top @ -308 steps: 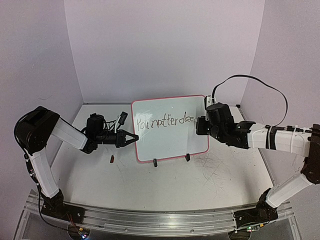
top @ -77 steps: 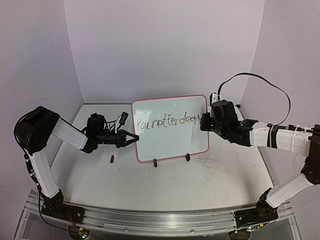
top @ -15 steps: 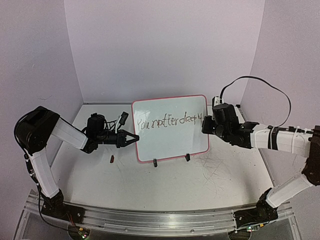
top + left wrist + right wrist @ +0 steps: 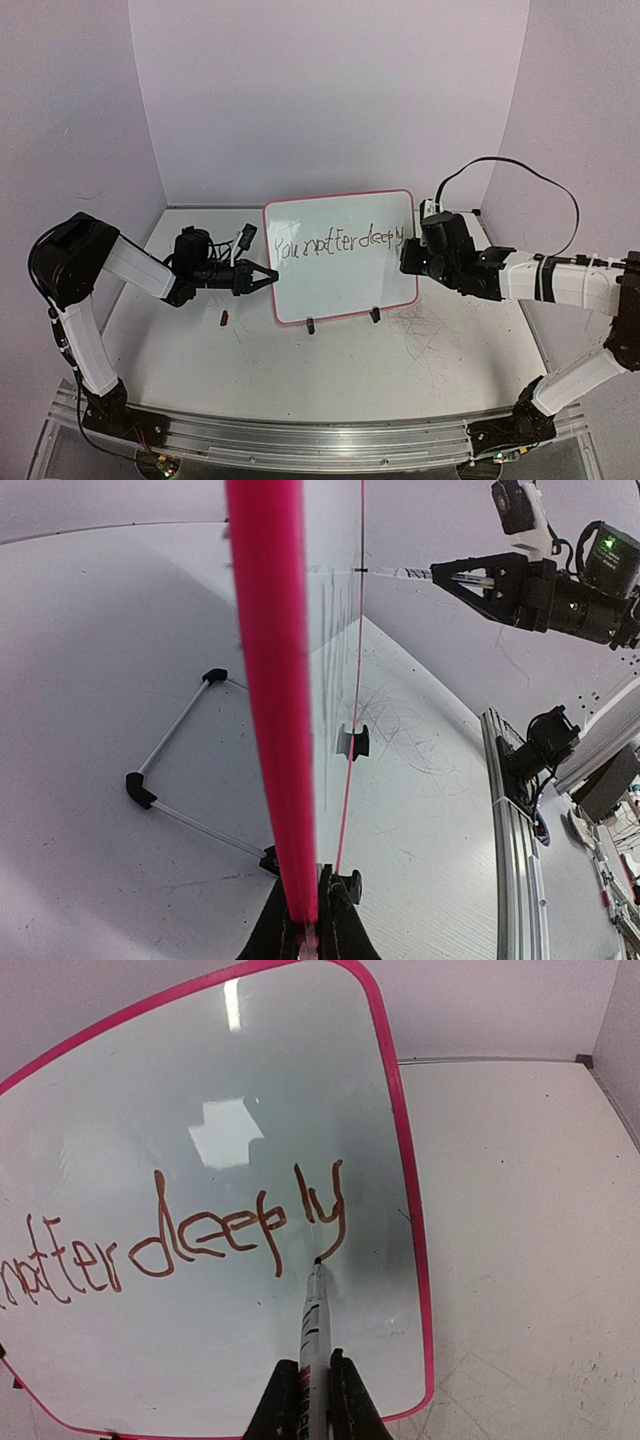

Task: Write a sentence on the whiteboard

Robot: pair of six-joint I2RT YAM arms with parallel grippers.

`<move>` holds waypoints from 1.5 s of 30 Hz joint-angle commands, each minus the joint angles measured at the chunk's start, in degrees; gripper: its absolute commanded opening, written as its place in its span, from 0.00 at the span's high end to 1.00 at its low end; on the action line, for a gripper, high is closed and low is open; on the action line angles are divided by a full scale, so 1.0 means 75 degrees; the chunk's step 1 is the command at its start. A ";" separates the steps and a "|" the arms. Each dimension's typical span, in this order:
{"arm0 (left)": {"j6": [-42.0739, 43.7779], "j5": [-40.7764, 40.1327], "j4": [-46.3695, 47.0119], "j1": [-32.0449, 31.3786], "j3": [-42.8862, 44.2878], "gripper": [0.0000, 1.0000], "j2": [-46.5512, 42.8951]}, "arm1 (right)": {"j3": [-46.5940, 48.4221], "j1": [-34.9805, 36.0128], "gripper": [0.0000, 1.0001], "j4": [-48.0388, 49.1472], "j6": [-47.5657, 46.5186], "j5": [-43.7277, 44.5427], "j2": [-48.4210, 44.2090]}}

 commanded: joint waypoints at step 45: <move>0.0426 -0.0735 -0.0452 -0.0090 0.0174 1.00 -0.0001 | 0.0082 -0.0336 1.00 -0.0004 -0.0249 -0.0065 -0.0900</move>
